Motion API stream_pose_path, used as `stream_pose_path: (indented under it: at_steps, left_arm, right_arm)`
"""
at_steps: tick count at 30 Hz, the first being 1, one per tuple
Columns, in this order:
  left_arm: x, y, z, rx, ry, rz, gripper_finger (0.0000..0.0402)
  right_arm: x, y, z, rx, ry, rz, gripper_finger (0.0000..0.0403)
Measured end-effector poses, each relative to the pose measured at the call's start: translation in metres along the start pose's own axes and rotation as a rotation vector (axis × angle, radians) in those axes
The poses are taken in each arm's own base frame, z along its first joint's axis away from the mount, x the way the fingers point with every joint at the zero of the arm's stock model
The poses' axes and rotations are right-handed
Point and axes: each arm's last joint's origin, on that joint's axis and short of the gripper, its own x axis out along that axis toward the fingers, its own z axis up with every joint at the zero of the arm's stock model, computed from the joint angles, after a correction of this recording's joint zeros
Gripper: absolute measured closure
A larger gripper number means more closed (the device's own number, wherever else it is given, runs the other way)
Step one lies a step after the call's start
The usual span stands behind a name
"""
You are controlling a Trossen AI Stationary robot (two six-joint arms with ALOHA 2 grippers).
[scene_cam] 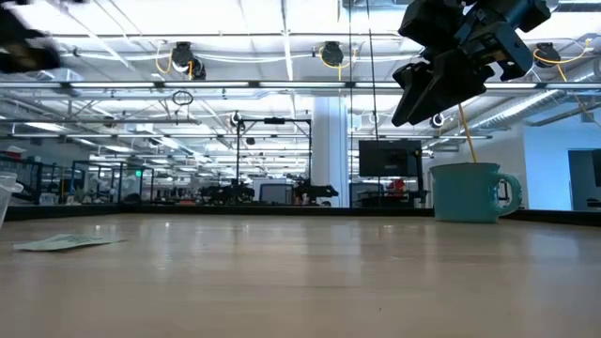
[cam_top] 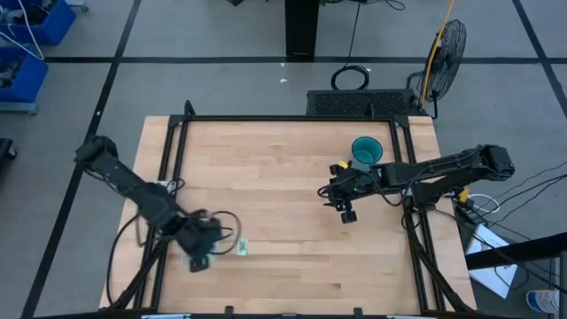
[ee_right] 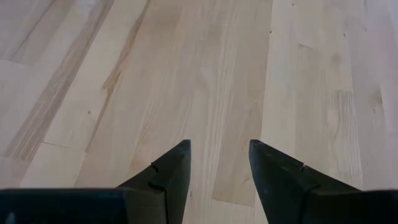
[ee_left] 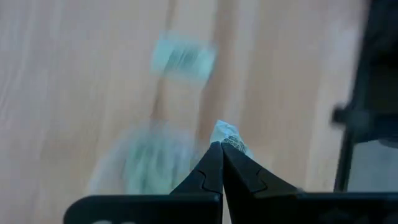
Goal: Pick and place Stevia / Truvia into bins
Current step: Put the bottom white stevia packet into the transparent bin, then put the white stevia packet into the transparent bin
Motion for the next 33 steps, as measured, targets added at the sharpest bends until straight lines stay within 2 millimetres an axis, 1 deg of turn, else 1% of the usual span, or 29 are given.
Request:
stream_pose_path:
  at_steps: [2,5,9,12,16,19,22,24,33]
  left_arm:
    - [-0.007,0.003,-0.016,-0.080,0.068,0.070,0.0399]
    - [-0.007,0.007,-0.031,-0.168,0.119,0.169,0.0394]
    - [0.002,0.007,-0.035,-0.282,0.108,0.165,0.0379]
    - [0.009,0.009,-0.039,-0.336,0.162,0.173,0.0368]
    - [0.017,0.011,-0.043,-0.356,0.216,0.199,0.0351]
    - [0.021,0.011,-0.043,-0.338,0.221,0.211,0.0335]
    - [0.021,0.011,-0.040,-0.288,0.182,0.209,0.0321]
    - [0.020,0.012,-0.033,-0.268,0.113,0.217,0.0318]
    - [0.019,0.012,0.010,-0.058,-0.195,0.172,0.0316]
  right_arm:
    - [0.000,0.000,0.000,0.000,0.000,0.000,0.0248]
    - [0.000,0.000,0.000,0.000,0.000,0.000,0.0248]
    - [0.000,0.000,0.000,0.000,0.000,0.000,0.0248]
    - [0.000,0.000,0.000,0.000,0.000,0.000,0.0248]
    - [0.000,0.000,0.000,0.000,0.000,0.000,0.0248]
    - [0.000,0.000,0.000,0.000,0.000,0.000,0.0248]
    - [0.000,0.000,0.000,-0.003,0.000,0.000,0.0248]
    - [0.000,0.000,0.000,-0.020,-0.004,-0.001,0.0248]
    - [0.000,-0.001,0.007,-0.043,-0.067,-0.015,0.0248]
